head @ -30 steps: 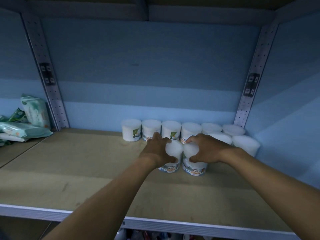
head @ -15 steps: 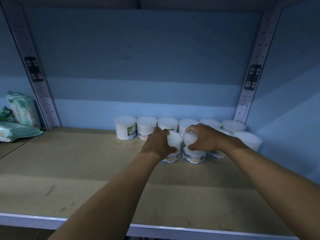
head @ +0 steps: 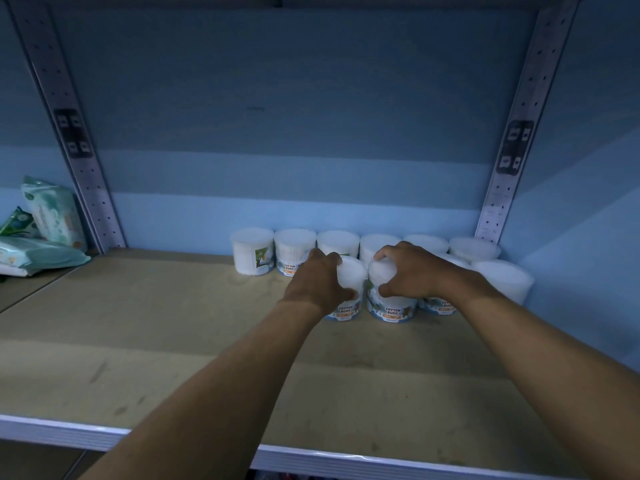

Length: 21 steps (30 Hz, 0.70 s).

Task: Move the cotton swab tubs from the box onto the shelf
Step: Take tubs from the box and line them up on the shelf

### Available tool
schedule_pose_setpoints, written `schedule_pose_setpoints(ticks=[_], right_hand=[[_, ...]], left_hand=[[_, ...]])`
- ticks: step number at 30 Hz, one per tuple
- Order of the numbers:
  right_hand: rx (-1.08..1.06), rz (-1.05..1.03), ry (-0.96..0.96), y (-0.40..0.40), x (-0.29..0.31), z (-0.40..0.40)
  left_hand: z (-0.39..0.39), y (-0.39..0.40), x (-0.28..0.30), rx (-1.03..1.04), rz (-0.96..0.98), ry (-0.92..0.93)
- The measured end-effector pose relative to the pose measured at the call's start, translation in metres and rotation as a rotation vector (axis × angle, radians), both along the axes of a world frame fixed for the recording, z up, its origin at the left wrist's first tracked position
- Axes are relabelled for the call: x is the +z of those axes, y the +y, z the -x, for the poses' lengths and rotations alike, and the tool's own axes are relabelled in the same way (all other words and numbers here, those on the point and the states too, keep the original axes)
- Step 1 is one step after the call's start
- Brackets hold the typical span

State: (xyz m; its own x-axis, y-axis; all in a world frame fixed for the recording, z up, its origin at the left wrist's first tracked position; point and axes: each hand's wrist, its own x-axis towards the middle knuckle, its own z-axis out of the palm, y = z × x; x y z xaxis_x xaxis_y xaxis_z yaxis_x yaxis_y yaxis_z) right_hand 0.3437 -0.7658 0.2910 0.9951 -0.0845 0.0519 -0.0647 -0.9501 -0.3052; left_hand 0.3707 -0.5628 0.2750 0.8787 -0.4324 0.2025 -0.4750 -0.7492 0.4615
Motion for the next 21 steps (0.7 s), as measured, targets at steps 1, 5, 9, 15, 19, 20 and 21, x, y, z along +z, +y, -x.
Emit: schedule_pose_setpoints(ticks=[1,5,9,15,19,20,21], right_hand=[[-0.002,0.0,0.003,0.0,0.0,-0.001],[0.0,0.007,0.012,0.002,0.001,-0.003],[0.004,0.002,0.022,0.002,0.004,-0.004],[0.004,-0.016,0.018,0.002,0.004,-0.004],[0.01,0.006,0.038,0.006,0.01,0.001],[0.008,-0.007,0.032,0.01,0.014,0.003],[0.011,-0.022,0.014,0.014,0.018,0.005]], left_hand=[[0.0,0.0,-0.001,-0.001,0.001,0.001],[-0.001,-0.001,-0.002,0.0,0.01,-0.003],[-0.003,-0.003,-0.002,0.01,0.004,-0.003],[-0.008,-0.009,-0.008,0.026,0.013,-0.021],[-0.006,-0.001,-0.01,0.002,-0.011,-0.038],[-0.005,0.005,-0.009,0.0,0.004,-0.033],[-0.003,0.011,-0.006,0.0,0.022,-0.033]])
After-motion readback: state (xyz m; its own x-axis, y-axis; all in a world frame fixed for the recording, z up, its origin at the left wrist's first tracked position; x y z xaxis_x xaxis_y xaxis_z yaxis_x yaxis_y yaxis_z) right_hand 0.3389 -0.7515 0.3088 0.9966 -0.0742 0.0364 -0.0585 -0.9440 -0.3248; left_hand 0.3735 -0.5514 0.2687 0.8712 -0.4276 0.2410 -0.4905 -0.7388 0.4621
